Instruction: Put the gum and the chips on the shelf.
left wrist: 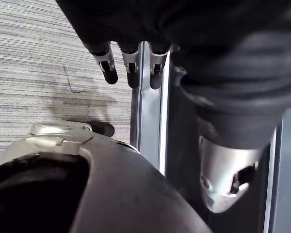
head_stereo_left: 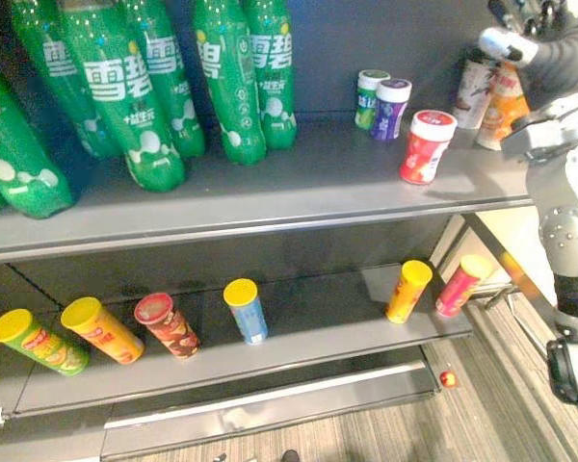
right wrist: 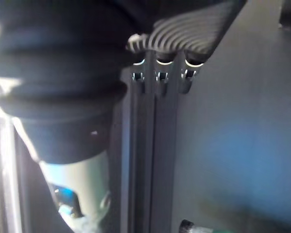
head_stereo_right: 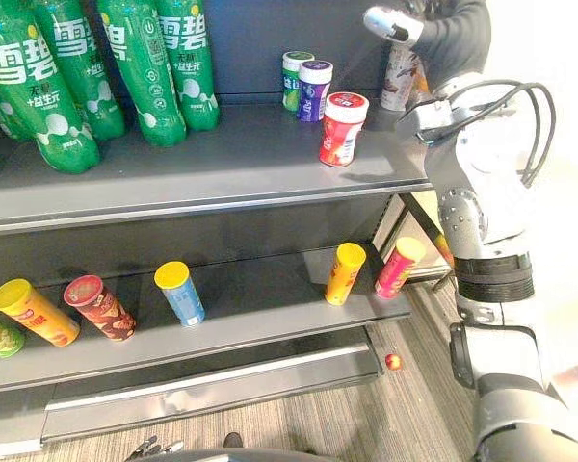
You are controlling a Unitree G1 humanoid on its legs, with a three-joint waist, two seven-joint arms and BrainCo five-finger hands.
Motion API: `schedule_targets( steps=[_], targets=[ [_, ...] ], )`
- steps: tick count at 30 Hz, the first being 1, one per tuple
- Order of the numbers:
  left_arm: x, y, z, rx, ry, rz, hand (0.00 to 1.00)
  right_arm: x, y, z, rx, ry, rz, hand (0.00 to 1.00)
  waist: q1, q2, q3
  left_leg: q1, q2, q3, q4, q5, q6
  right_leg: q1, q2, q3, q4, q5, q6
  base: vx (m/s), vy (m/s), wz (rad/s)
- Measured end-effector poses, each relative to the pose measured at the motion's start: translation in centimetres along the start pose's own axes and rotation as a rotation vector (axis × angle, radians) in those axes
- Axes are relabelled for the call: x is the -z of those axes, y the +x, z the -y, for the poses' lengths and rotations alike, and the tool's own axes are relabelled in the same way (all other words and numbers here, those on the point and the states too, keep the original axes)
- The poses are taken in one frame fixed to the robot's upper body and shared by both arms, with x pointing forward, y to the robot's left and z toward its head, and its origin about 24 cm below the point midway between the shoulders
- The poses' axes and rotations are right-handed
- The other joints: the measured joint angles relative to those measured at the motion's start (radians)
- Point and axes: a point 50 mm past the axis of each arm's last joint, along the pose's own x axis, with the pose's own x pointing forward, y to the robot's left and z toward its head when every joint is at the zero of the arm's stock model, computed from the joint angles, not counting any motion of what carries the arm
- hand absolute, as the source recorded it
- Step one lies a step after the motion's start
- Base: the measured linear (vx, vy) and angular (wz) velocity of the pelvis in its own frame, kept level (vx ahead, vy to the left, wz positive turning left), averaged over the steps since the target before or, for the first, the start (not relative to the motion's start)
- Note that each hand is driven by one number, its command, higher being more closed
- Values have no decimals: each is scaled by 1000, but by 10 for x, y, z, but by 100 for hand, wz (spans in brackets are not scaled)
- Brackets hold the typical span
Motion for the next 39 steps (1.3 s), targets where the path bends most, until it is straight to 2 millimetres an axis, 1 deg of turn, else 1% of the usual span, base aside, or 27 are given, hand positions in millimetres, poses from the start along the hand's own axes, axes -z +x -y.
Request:
schedule_targets(
  steps=[2,3,4,5,7,8,10,11,13,14,15,19,20,22,26,28,29,32,35,37,38,39],
  targets=[
    [0,0,0,0,-1,0,0,-7,-6,-1,-6,1,42,0,0,-1,0,0,0,3,0,-1,0,-2,1,6,0,0,0,0,0,-5],
    [0,0,0,1,-2,2,0,-10,-14,-1,-16,6,62,0,0,-2,-1,0,1,6,0,-2,0,-2,1,9,0,0,0,4,0,-9],
    [0,0,0,2,-3,1,0,-8,-27,-4,-26,26,73,0,-1,-3,-2,1,2,12,0,-4,-1,-4,2,15,1,0,0,8,0,-12],
    [0,0,0,2,-3,0,0,-5,-33,-6,-30,41,71,0,-2,-4,-2,2,2,16,0,-4,-1,-4,2,19,1,0,0,14,-1,-19],
    [1,0,0,3,-3,-1,0,16,-65,-13,-36,109,6,0,-6,-4,-1,6,4,26,0,-5,0,-5,4,27,3,0,0,17,-5,-14],
    [0,0,0,3,-3,3,0,21,-73,-14,-31,119,-14,0,-8,-5,-1,7,5,27,0,-5,0,-6,5,28,3,0,0,17,-8,-6],
    [1,-1,0,-1,-4,10,0,41,-101,-15,-3,108,-88,0,-17,-5,-1,9,7,33,0,-5,0,-7,7,37,4,0,-1,12,-5,-7],
    [1,-1,-1,-2,-4,14,0,44,-107,-14,3,116,-104,0,-18,-6,-1,10,7,35,0,-6,0,-8,7,40,5,-1,-1,8,-1,-13],
    [1,-1,-1,-8,-6,20,0,52,-129,-10,29,71,-140,0,-18,-8,-1,18,9,51,0,-15,-4,-9,9,53,9,-2,-4,5,3,-18],
    [2,-1,-1,-9,-6,19,0,52,-134,-8,36,55,-140,0,-21,-8,-1,18,9,52,0,-17,-5,-10,9,55,10,-3,-4,3,8,-14],
    [3,-2,-2,-12,-7,16,0,52,-141,-4,54,27,-139,0,-30,-10,-1,16,9,55,0,-18,-5,-16,9,60,13,-3,-4,4,13,-14],
    [6,-4,-6,-29,-19,28,0,48,-164,14,145,-42,-154,0,-46,-22,-1,16,8,75,0,-24,-5,-25,9,77,14,-4,-5,14,12,-13],
    [8,-5,-9,-39,-26,30,0,47,-172,19,183,-53,-161,0,-56,-27,-3,16,8,76,0,-26,-5,-25,8,78,14,-3,-4,33,7,-8],
    [9,-6,-10,-47,-32,30,0,43,-184,28,276,-78,-147,0,-62,-32,-6,16,8,86,0,-28,-5,-32,9,88,14,-3,-3,37,7,-12],
    [9,-6,-11,-52,-38,34,0,36,-195,38,394,-134,-113,0,-64,-32,-6,17,8,103,0,-31,-4,-38,9,103,15,-1,-1,22,6,-13],
    [11,-7,-12,-55,-40,30,0,34,-200,40,444,-141,-99,0,-83,-33,-7,17,8,106,0,-31,-4,-38,9,106,15,-1,-1,20,4,-4],
    [12,-7,-12,-57,-41,29,0,35,-202,41,452,-142,-101,0,-85,-34,-8,17,8,107,0,-31,-4,-39,9,107,15,-1,-1,17,3,-3],
    [12,-8,-13,-68,-65,31,0,36,-214,43,479,-192,-161,0,-87,-37,-11,18,8,112,0,-32,-4,-40,9,113,15,-1,-1,10,2,-5],
    [15,-8,-11,-69,-83,22,0,48,-236,43,511,-178,-281,0,-87,-37,-16,20,8,119,0,-37,-6,-41,9,119,15,0,1,6,5,-7],
    [18,-8,-11,-77,-101,11,0,73,-263,37,532,-126,-452,0,-87,-33,-21,22,8,126,0,-41,-5,-37,9,123,15,-1,1,1,5,-8],
    [19,-8,-11,-78,-104,11,0,80,-271,34,537,-106,-498,0,-87,-32,-22,23,8,129,0,-43,-5,-36,9,124,15,-1,1,-8,5,-10],
    [19,-8,-11,-79,-109,11,0,91,-285,28,544,-71,-583,0,-87,-30,-22,25,8,132,0,-45,-4,-35,9,124,14,-2,-1,-2,5,-8]
  ],
)
